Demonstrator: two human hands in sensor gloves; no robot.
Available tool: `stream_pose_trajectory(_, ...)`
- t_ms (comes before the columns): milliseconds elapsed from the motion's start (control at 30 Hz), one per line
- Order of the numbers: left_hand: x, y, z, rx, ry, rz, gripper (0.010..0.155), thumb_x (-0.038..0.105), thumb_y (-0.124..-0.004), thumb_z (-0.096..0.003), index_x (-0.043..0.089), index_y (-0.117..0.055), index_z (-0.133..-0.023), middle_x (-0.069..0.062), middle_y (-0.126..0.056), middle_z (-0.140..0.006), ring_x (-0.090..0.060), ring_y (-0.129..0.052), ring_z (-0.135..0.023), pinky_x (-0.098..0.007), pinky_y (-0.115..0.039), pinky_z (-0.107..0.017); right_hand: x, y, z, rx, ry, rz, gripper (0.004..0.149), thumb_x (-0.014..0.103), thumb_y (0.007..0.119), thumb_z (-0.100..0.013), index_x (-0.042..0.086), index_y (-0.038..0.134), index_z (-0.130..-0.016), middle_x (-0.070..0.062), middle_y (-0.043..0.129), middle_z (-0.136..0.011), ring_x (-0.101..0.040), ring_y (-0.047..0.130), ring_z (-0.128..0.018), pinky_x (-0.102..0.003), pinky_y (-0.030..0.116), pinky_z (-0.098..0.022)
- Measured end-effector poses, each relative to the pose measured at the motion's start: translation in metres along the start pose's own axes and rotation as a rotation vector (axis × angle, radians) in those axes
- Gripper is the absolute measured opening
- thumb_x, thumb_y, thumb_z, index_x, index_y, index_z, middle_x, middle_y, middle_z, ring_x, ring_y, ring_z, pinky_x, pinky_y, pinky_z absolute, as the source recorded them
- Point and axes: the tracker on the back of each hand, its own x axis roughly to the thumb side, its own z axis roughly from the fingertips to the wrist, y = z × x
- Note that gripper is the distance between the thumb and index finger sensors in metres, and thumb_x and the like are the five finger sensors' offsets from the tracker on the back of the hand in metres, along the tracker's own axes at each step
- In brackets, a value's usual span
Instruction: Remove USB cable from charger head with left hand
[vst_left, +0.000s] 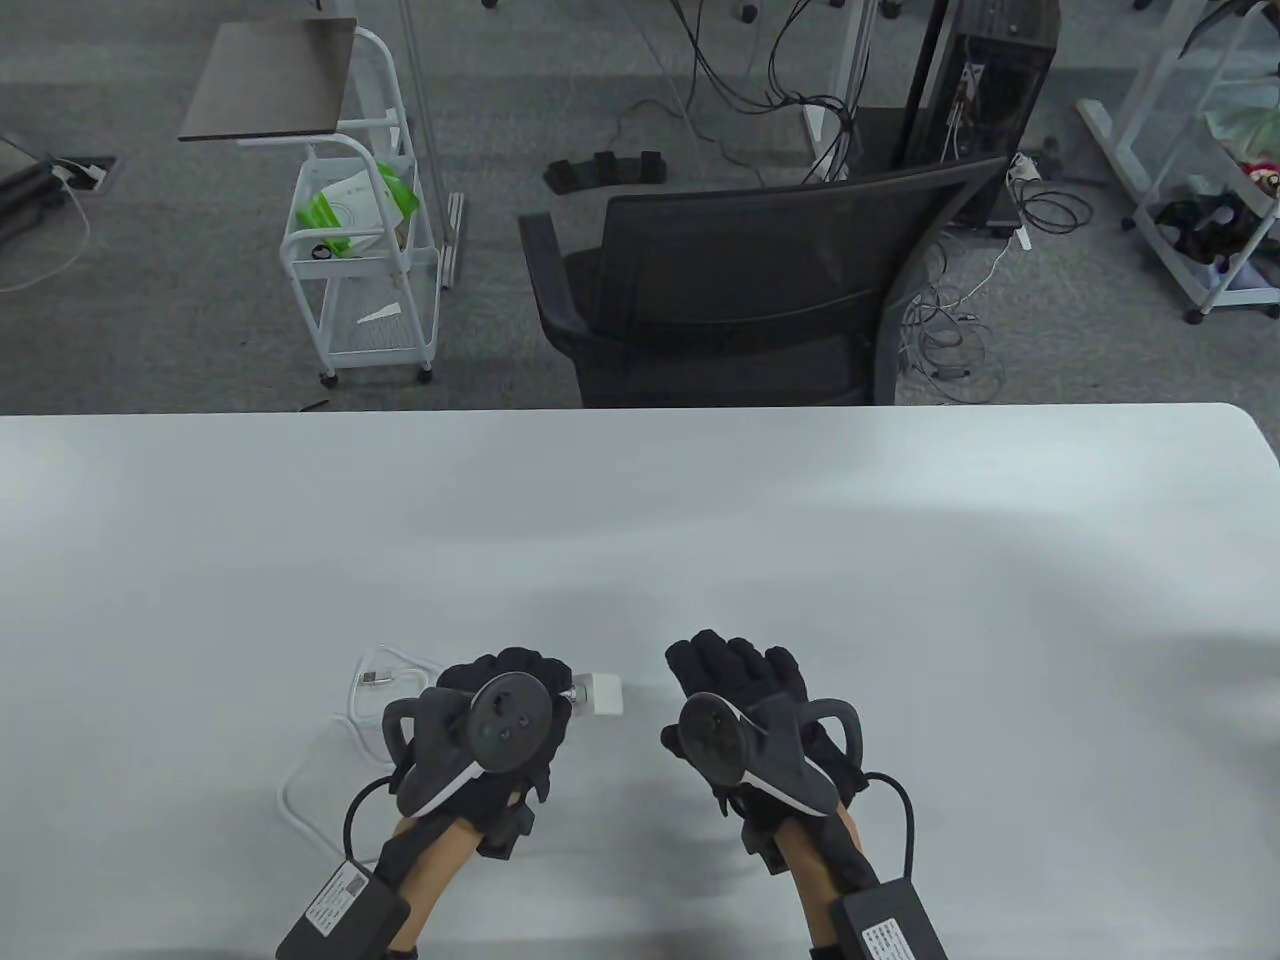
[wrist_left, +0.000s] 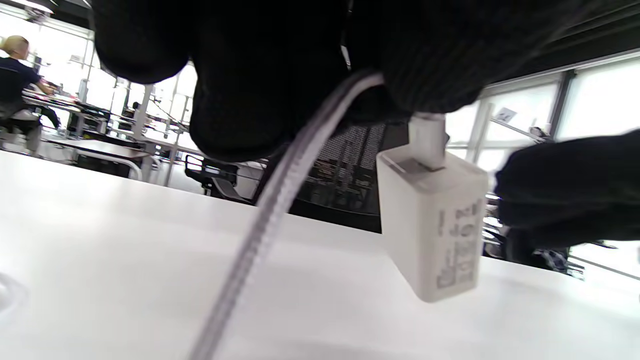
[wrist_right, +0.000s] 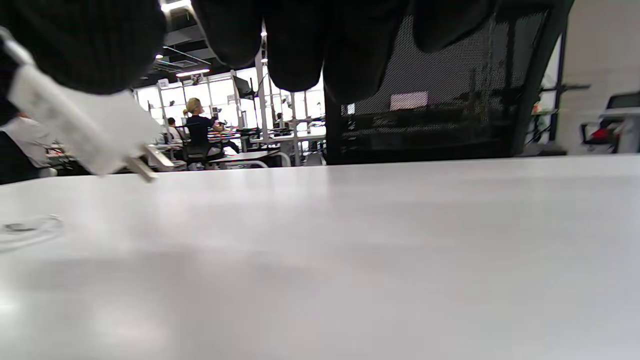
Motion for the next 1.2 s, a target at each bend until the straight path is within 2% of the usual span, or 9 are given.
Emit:
stream_pose_trajectory(133,0.007,-0.001,0.001,-0.014,-0.038,0.063,0.039,0.041,-0.084,-0.0339,0.033,-0.094,-0.071,-0.002,-0.103,-0.074,-0.028,-0.105,-0.06,-0.055,-0.076,-0.058,0.011,0.006,-0.002,0.008,-0.021,-0.095,0.081,0.058,0.081,-0.03,0.031,0.054,-0.101,-0.001,0.069,-0.108,-0.029,0.081,-0.099,-0.058,0.061,-0.071)
stream_pose_trajectory(300,0.01,0.0,0.003,-0.009,-0.065,0.112,0.039,0.041,-0.084,-0.034,0.034,-0.094,-0.071,-0.001,-0.103,-0.074,-0.028,-0.105,-0.061,-0.055,-0.076,-0.058,0.018,0.007,-0.003,-0.016,-0.016,-0.197,0.076,0.057,0.085,-0.029,0.033,0.063,-0.098,0.001,0.076,-0.104,-0.026,0.087,-0.095,-0.057,0.064,-0.071)
stream_pose_trajectory(533,0.005,0.001,0.002,-0.02,-0.057,0.193,0.039,0.041,-0.085,-0.0334,0.035,-0.094,-0.071,0.0,-0.106,-0.07,-0.028,-0.108,-0.056,-0.055,-0.078,-0.057,0.015,0.001,-0.002,-0.106,0.011,-0.266,0.069,0.055,0.093,-0.025,0.035,0.076,-0.09,0.005,0.091,-0.093,-0.018,0.099,-0.085,-0.051,0.071,-0.069)
stream_pose_trajectory(600,0.005,0.001,0.001,-0.03,-0.047,0.172,0.04,0.04,-0.085,-0.0327,0.034,-0.093,-0.072,0.001,-0.108,-0.065,-0.026,-0.109,-0.05,-0.055,-0.08,-0.055,0.014,-0.004,-0.001,-0.129,-0.001,-0.233,0.069,0.055,0.093,-0.025,0.035,0.076,-0.089,0.005,0.091,-0.091,-0.019,0.098,-0.084,-0.052,0.071,-0.069)
stream_pose_trajectory(667,0.006,0.001,0.001,-0.031,-0.049,0.135,0.047,0.038,-0.086,-0.0329,0.036,-0.091,-0.079,0.002,-0.108,-0.062,-0.026,-0.109,-0.048,-0.055,-0.08,-0.055,0.015,-0.006,0.0,-0.145,-0.011,-0.224,0.069,0.055,0.092,-0.026,0.035,0.075,-0.09,0.004,0.089,-0.091,-0.021,0.096,-0.084,-0.054,0.069,-0.069)
stream_pose_trajectory(867,0.01,-0.001,0.003,0.023,-0.075,0.03,0.042,0.041,-0.086,-0.0307,0.035,-0.097,-0.071,0.002,-0.111,-0.06,-0.026,-0.111,-0.046,-0.054,-0.082,-0.054,0.02,-0.011,0.004,-0.166,-0.051,-0.149,0.067,0.052,0.091,-0.028,0.035,0.075,-0.091,0.003,0.087,-0.092,-0.023,0.094,-0.084,-0.055,0.067,-0.07)
stream_pose_trajectory(1033,0.014,-0.002,0.001,0.005,-0.091,-0.033,0.041,0.041,-0.086,-0.0301,0.036,-0.098,-0.069,0.003,-0.112,-0.059,-0.024,-0.112,-0.046,-0.053,-0.084,-0.054,0.025,-0.013,0.004,-0.18,-0.083,-0.019,0.069,0.055,0.091,-0.025,0.034,0.077,-0.09,0.005,0.089,-0.09,-0.02,0.097,-0.081,-0.053,0.069,-0.07)
stream_pose_trajectory(1200,0.015,-0.002,-0.002,0.003,-0.103,-0.059,0.041,0.041,-0.087,-0.0288,0.036,-0.099,-0.068,0.004,-0.114,-0.056,-0.022,-0.114,-0.042,-0.052,-0.087,-0.051,0.024,-0.015,0.004,-0.171,-0.082,-0.007,0.07,0.056,0.091,-0.024,0.033,0.079,-0.089,0.005,0.093,-0.087,-0.018,0.1,-0.078,-0.051,0.072,-0.069)
